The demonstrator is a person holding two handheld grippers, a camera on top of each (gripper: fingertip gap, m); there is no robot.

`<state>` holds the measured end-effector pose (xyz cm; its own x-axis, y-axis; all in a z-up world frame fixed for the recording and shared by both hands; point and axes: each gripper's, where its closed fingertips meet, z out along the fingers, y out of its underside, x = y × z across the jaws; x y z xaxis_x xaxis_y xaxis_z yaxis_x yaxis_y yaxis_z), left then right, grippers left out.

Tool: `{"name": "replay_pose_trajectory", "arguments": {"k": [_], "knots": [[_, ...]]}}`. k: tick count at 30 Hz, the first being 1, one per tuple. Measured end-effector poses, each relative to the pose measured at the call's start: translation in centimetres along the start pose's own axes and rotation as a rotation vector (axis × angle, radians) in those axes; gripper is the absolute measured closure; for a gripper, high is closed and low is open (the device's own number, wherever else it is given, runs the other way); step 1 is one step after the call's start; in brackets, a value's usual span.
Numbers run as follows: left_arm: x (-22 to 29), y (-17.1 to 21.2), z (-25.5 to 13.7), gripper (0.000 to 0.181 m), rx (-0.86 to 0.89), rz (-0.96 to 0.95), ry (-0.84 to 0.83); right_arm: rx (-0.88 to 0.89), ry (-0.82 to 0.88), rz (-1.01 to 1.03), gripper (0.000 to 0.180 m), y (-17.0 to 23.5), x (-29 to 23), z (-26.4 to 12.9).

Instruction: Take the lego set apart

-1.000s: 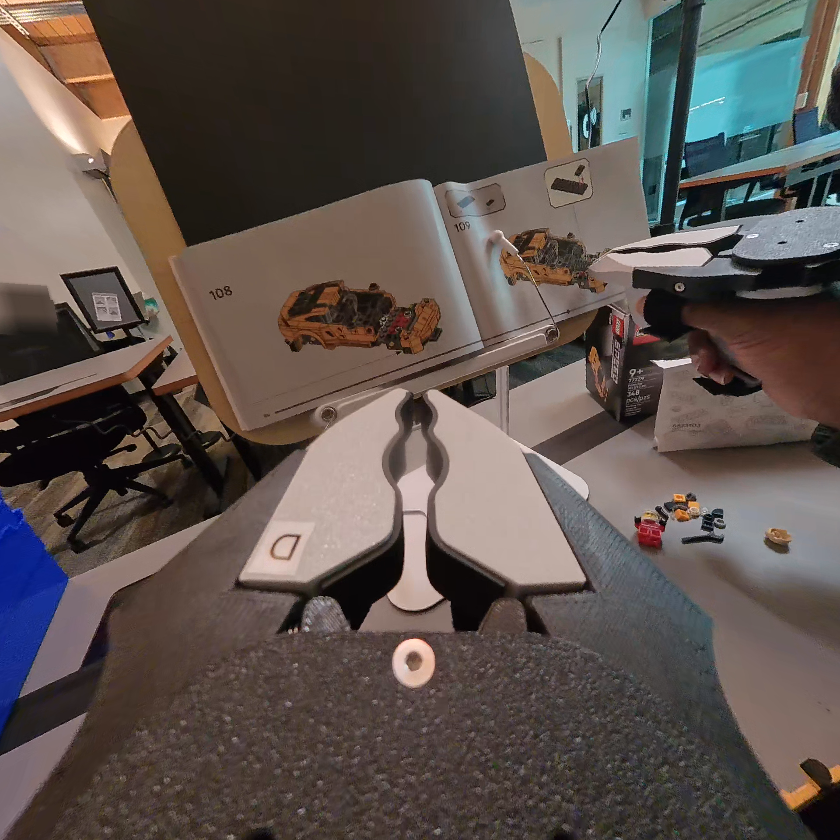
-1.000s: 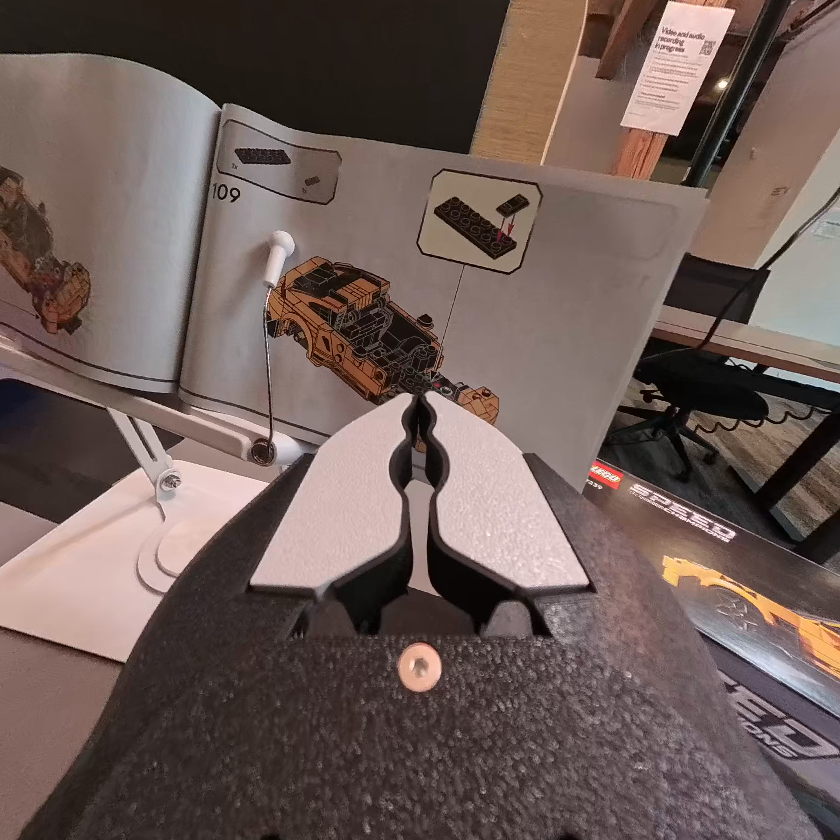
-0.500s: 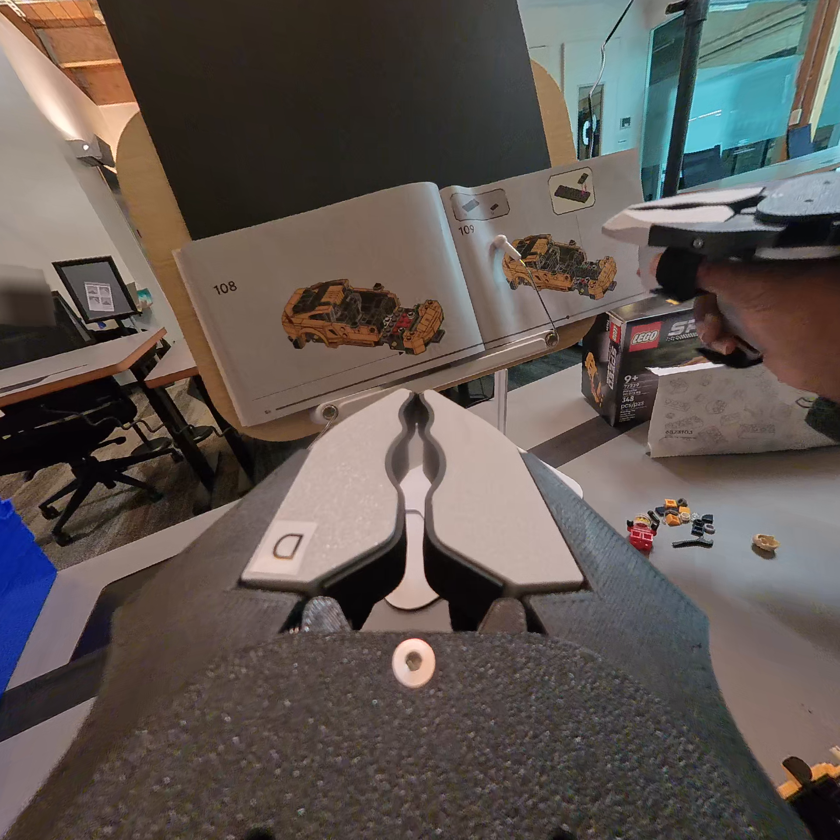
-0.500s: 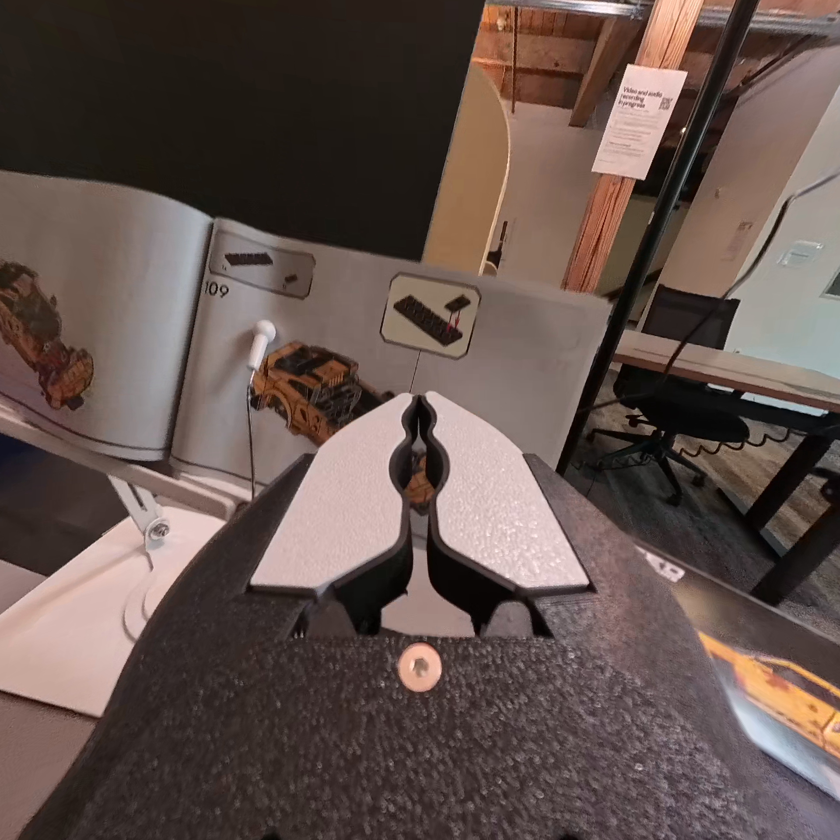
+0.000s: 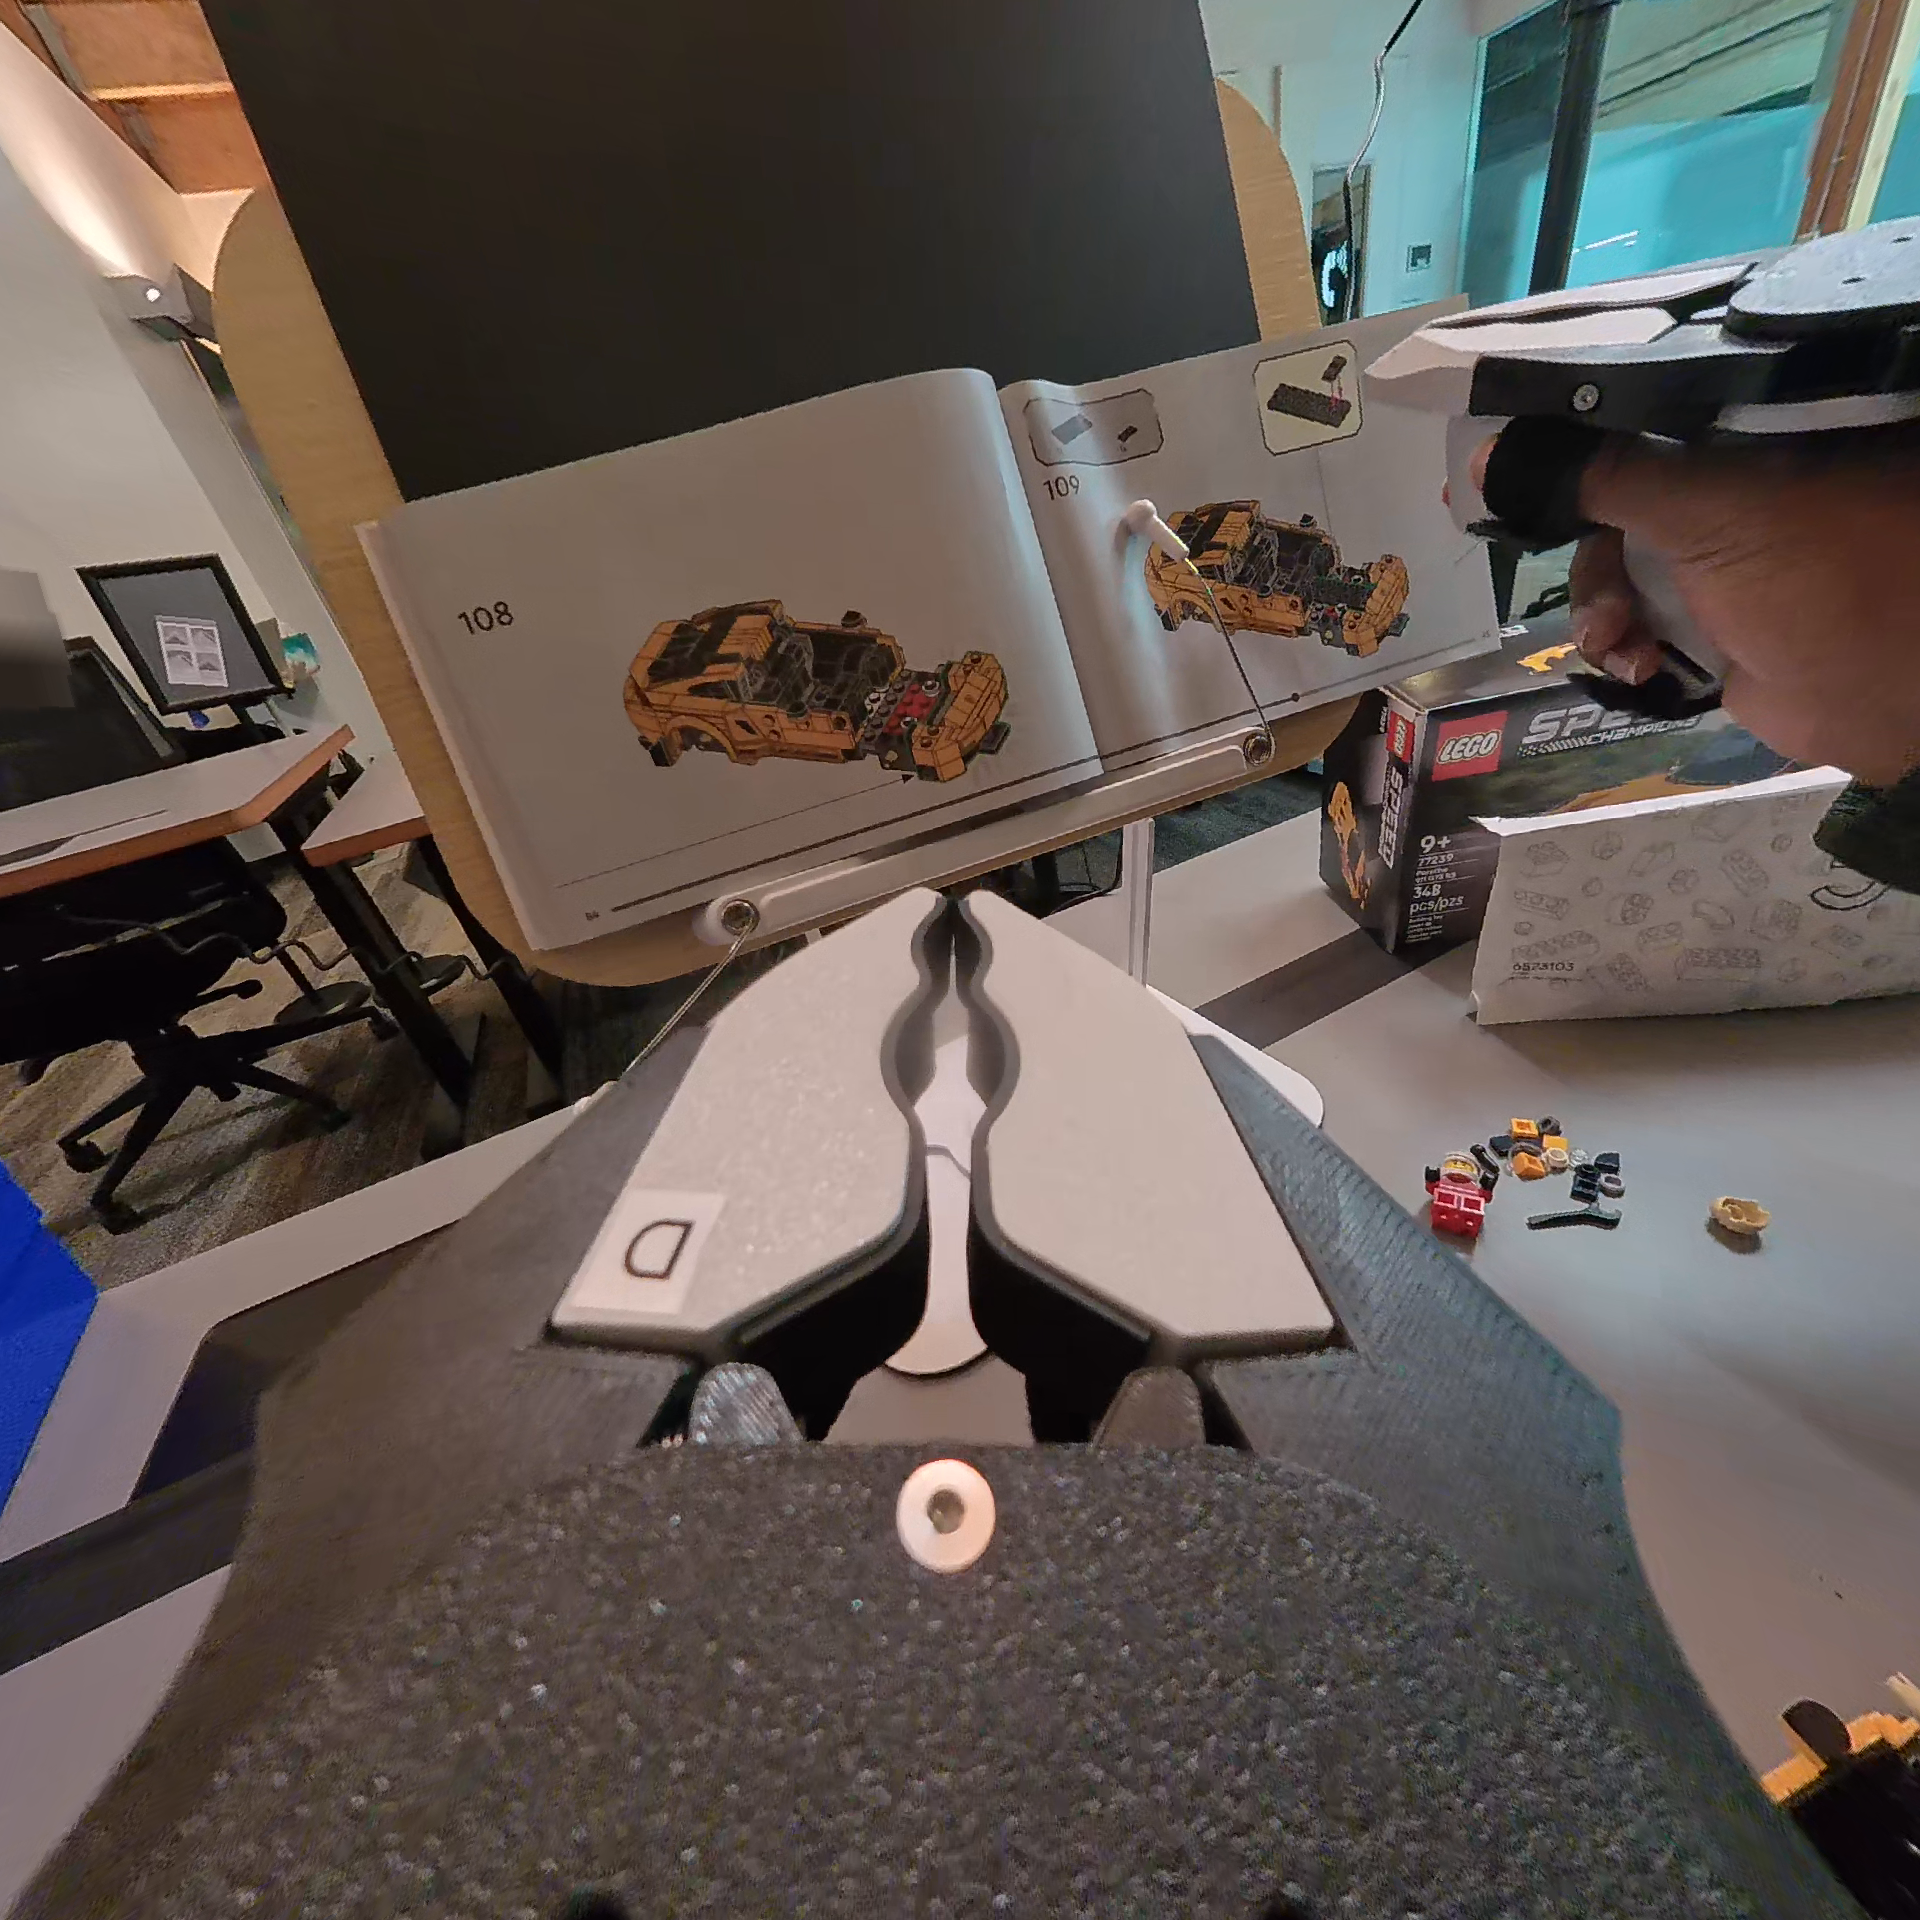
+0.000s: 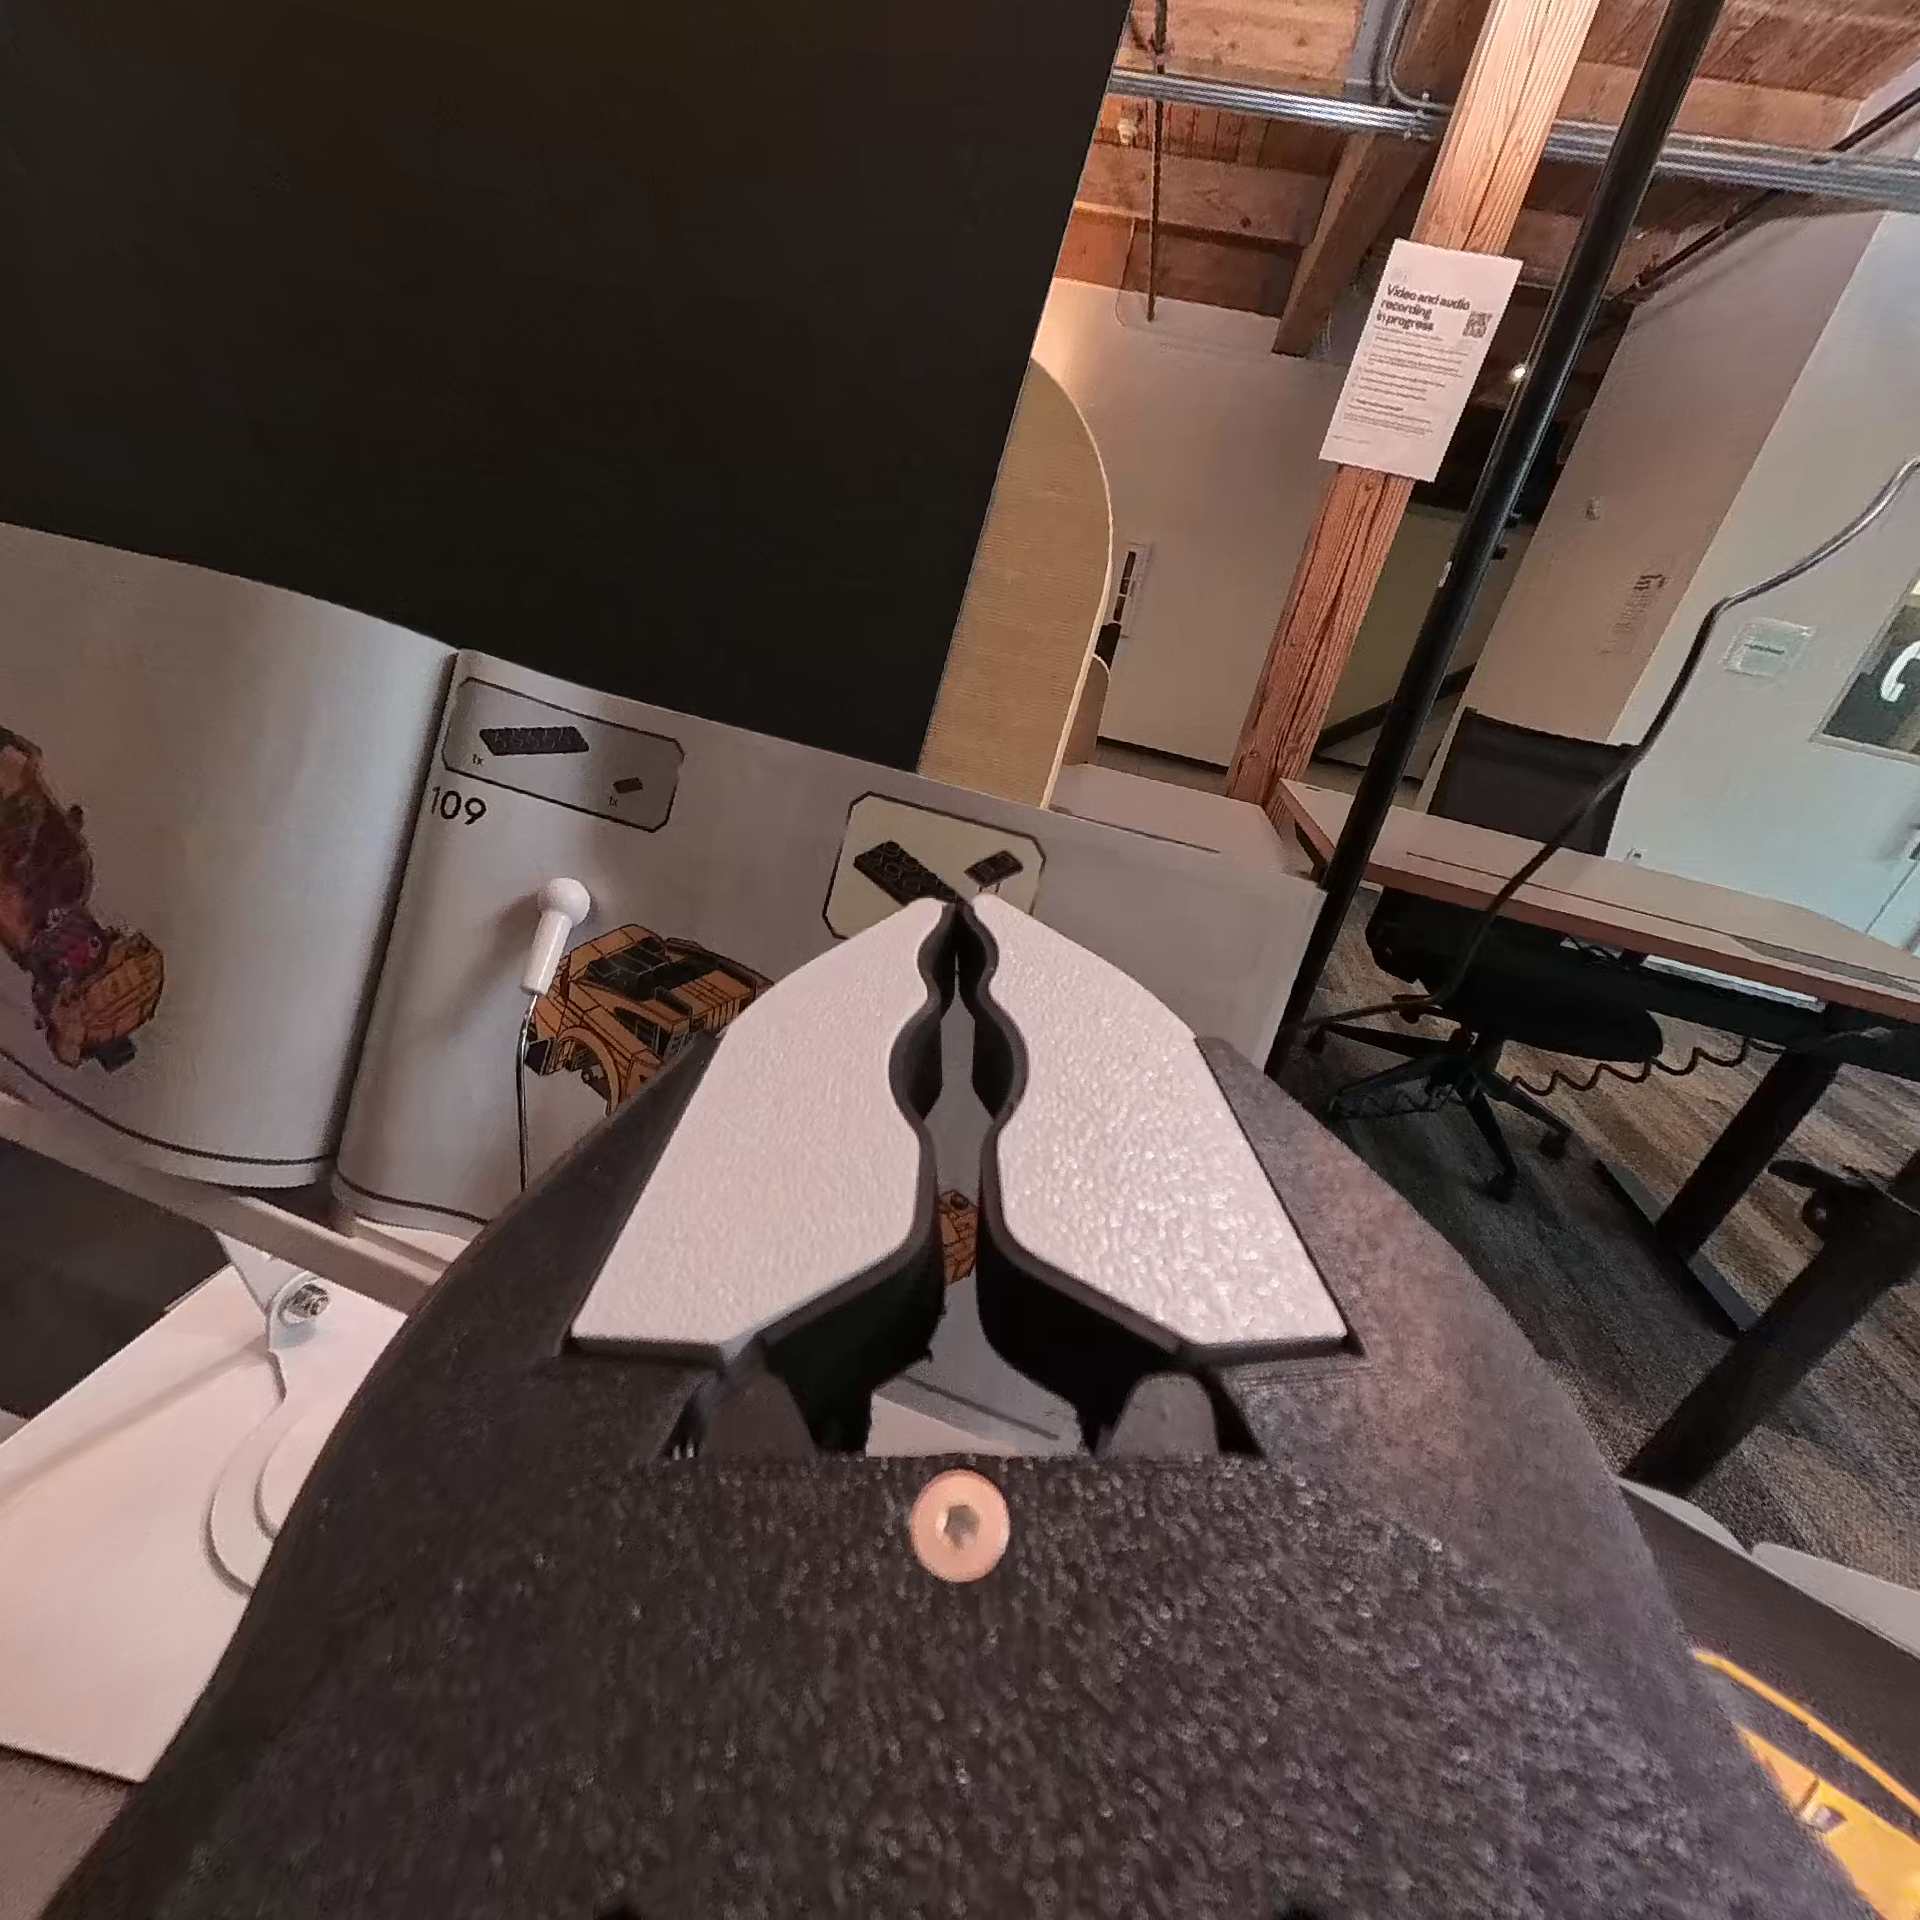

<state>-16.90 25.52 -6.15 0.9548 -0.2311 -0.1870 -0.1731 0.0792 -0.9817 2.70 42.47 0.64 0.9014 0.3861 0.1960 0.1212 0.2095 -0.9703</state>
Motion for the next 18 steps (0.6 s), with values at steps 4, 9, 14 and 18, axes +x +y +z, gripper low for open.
{"name": "replay_pose_trajectory", "arguments": {"k": [4, 9, 14, 18], "knots": [[0.0, 0.2, 0.0, 0.181, -0.001, -0.003, -0.001, 0.004, 0.0, -0.002, 0.18, -0.2, 0.1, 0.1], [-0.1, 0.2, 0.0, 0.181, 0.002, -0.006, -0.006, 0.007, 0.002, 0.0, 0.18, -0.2, 0.3, 0.0], [-0.3, 0.3, 0.0, 0.181, 0.0, -0.011, -0.01, 0.014, -0.006, 0.008, 0.18, -0.2, 0.0, -0.5], [-0.6, 0.5, 0.2, 0.181, -0.005, -0.008, -0.022, 0.031, -0.037, 0.006, 0.18, -0.2, -1.1, -1.9]]}}
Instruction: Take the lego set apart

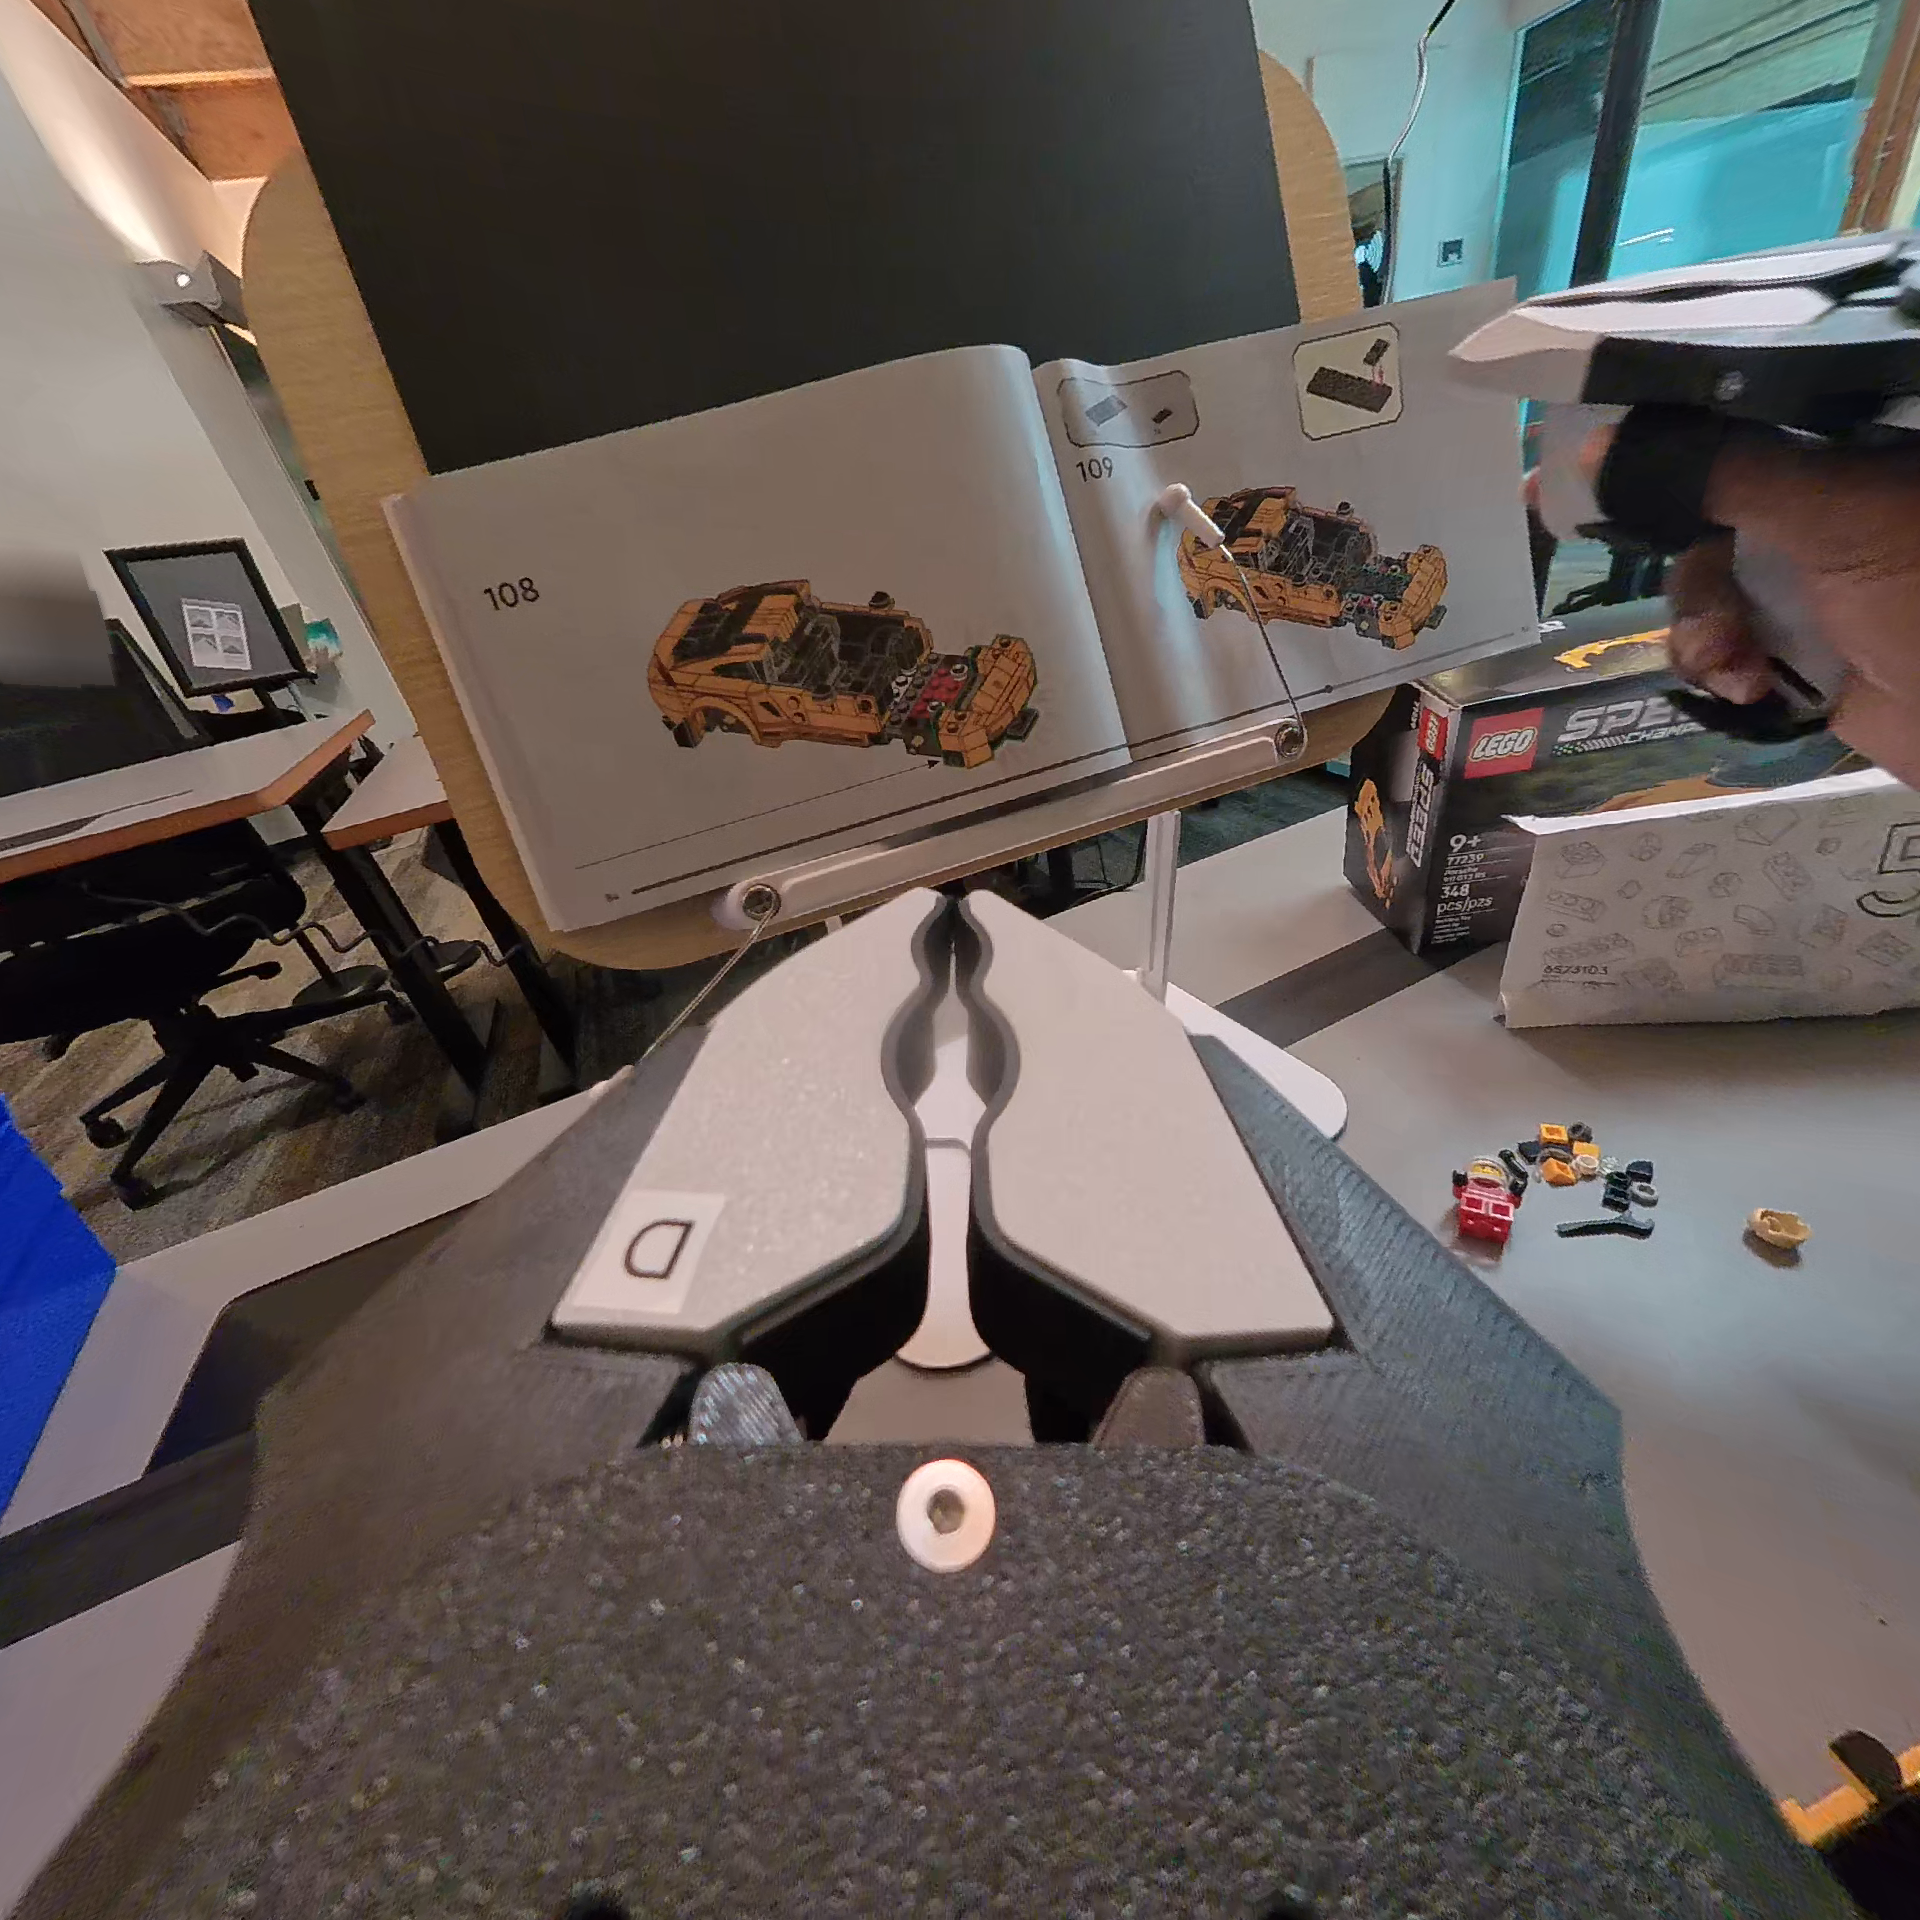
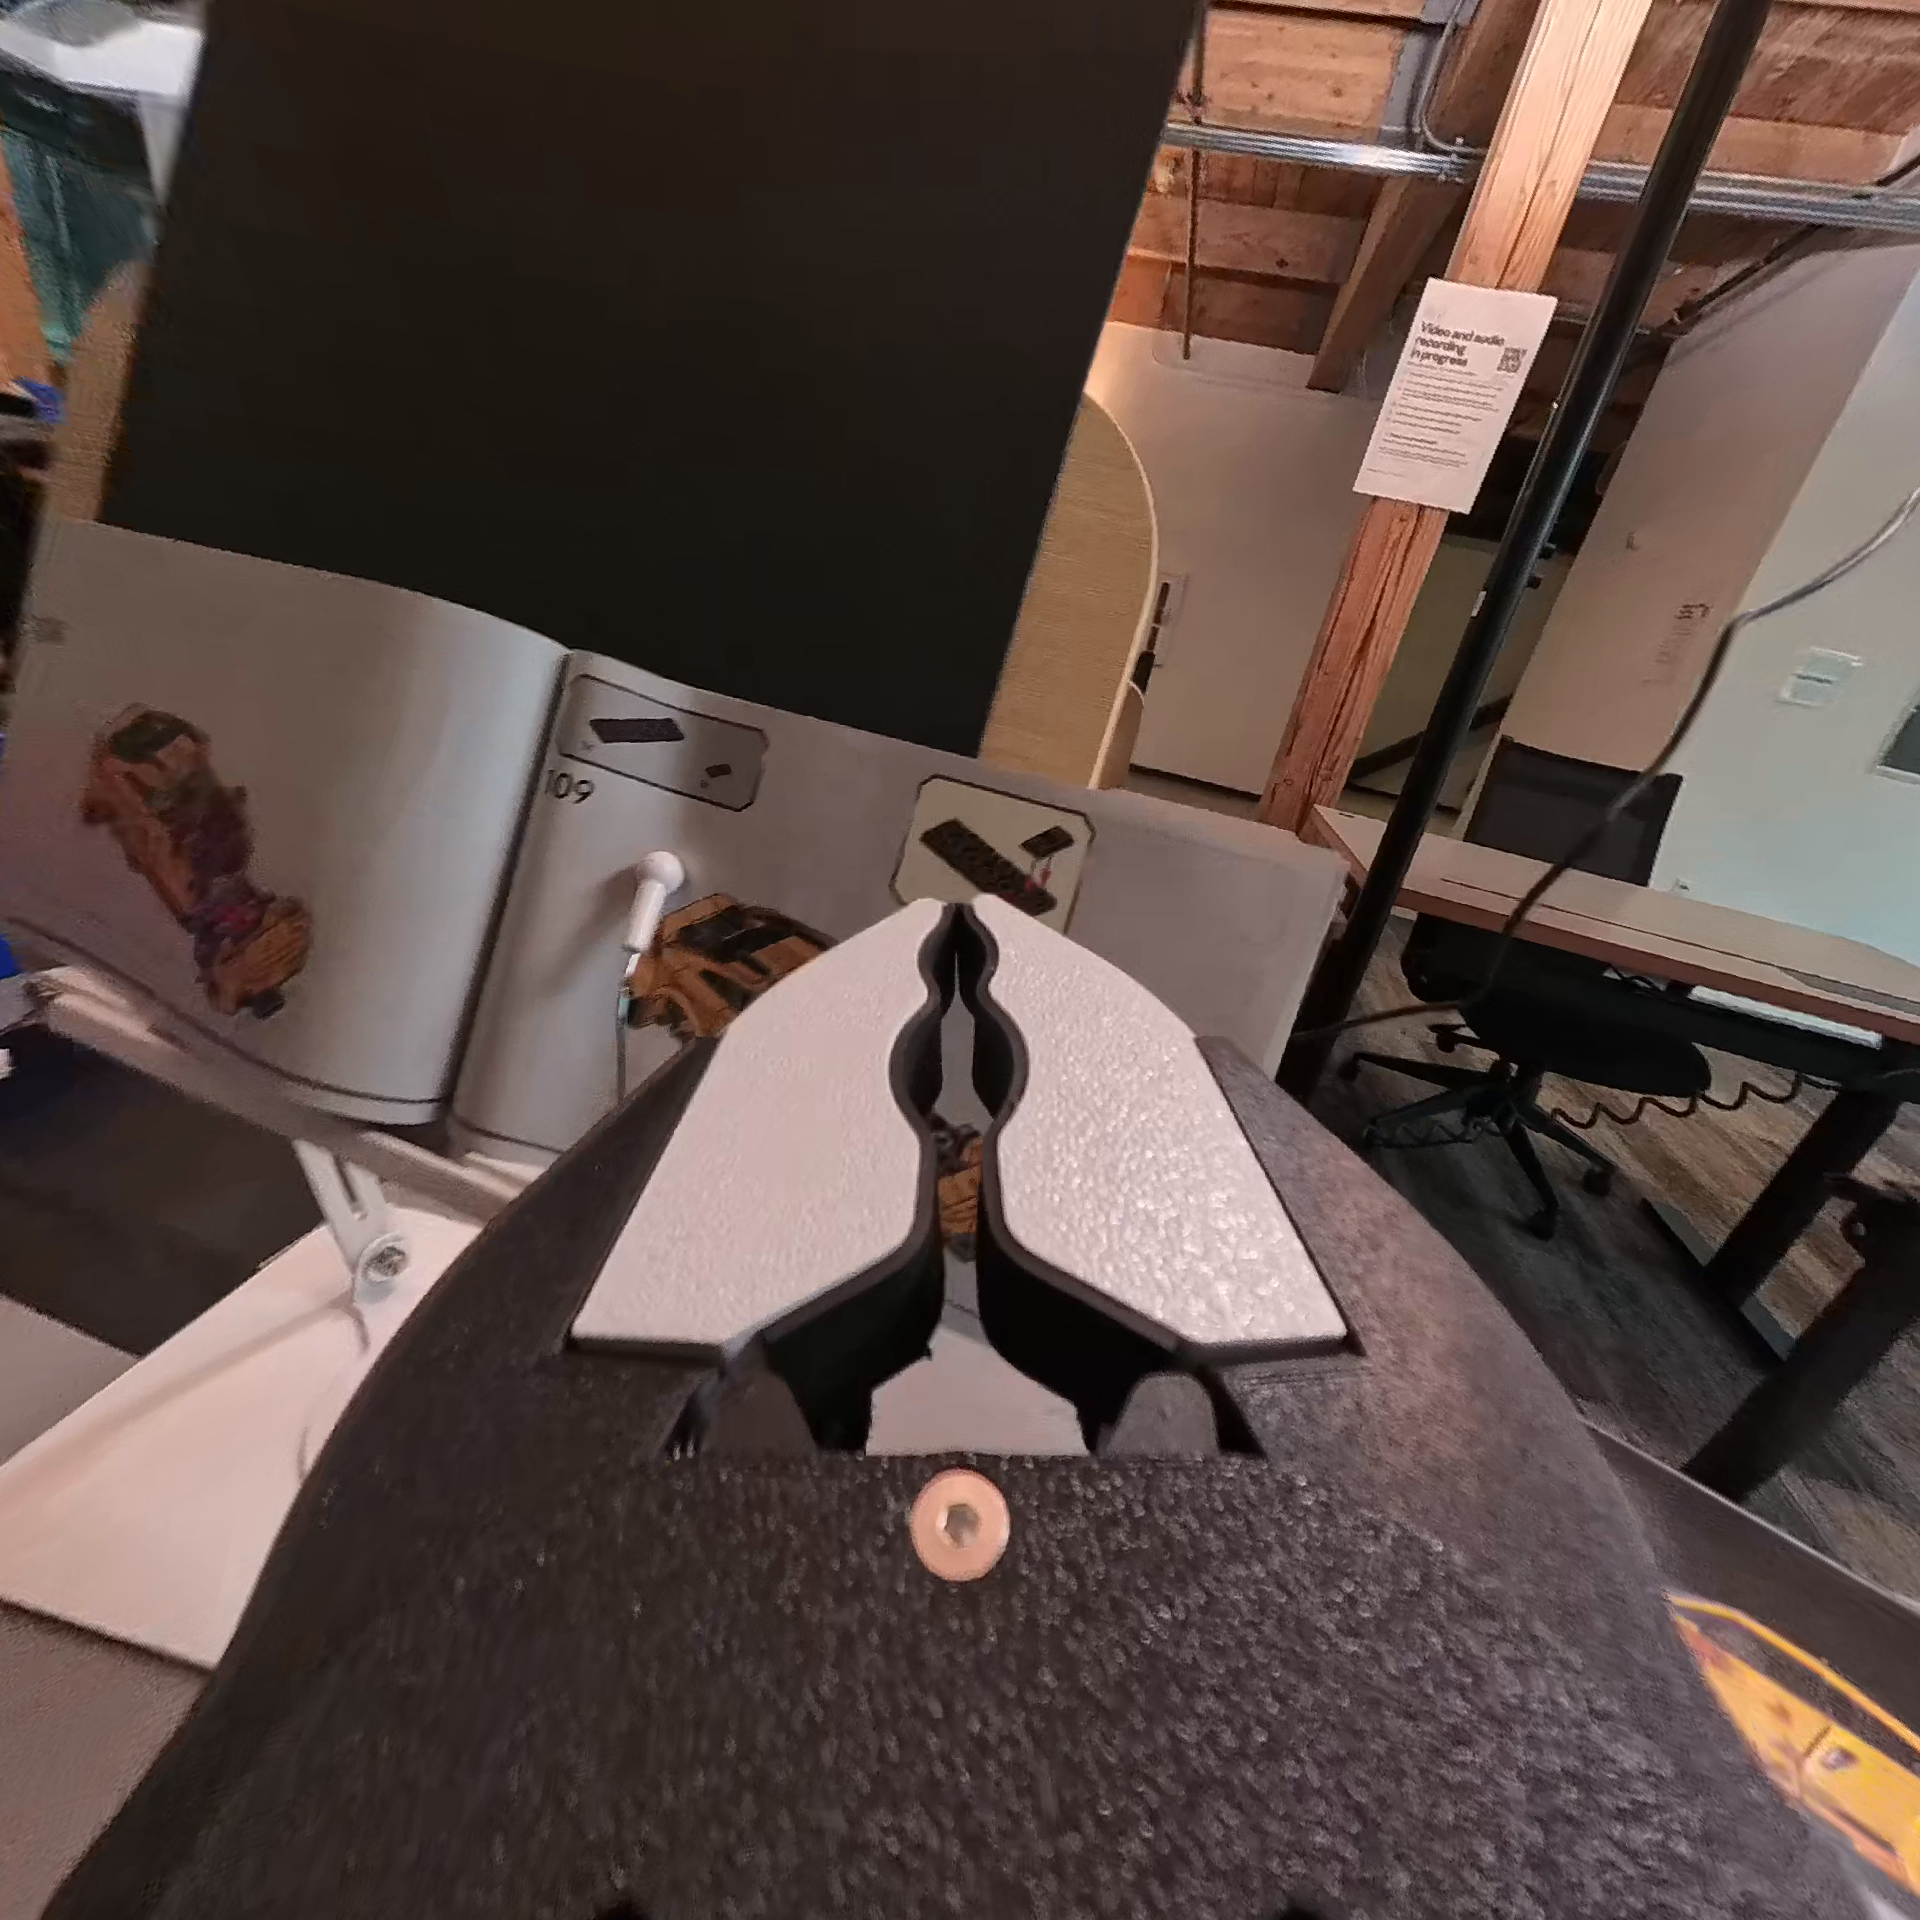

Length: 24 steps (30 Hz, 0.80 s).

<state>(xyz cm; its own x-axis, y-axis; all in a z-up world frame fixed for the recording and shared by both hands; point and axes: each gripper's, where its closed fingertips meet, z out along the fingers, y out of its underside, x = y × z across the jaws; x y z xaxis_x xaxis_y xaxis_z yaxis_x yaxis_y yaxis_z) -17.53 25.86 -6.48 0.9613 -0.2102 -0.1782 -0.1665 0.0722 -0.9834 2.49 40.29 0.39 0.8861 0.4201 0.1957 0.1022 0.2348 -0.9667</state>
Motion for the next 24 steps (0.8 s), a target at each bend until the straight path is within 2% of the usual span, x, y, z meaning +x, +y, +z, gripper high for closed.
{"name": "replay_pose_trajectory", "arguments": {"k": [8, 17, 24], "knots": [[-1.1, 0.3, 0.1, 0.181, -0.01, -0.017, -0.023, 0.005, -0.161, -0.019, 0.18, -0.2, -4.3, -7.2], [-0.8, 0.0, -0.2, 0.181, 0.0, -0.052, 0.011, -0.148, -0.318, 0.027, 0.18, 5.2, -6.5, -17.3], [0.2, -0.6, -0.4, 0.181, 0.007, -0.024, 0.029, -0.151, -0.323, 0.098, 0.179, 7.3, -6.7, -19.4]]}}
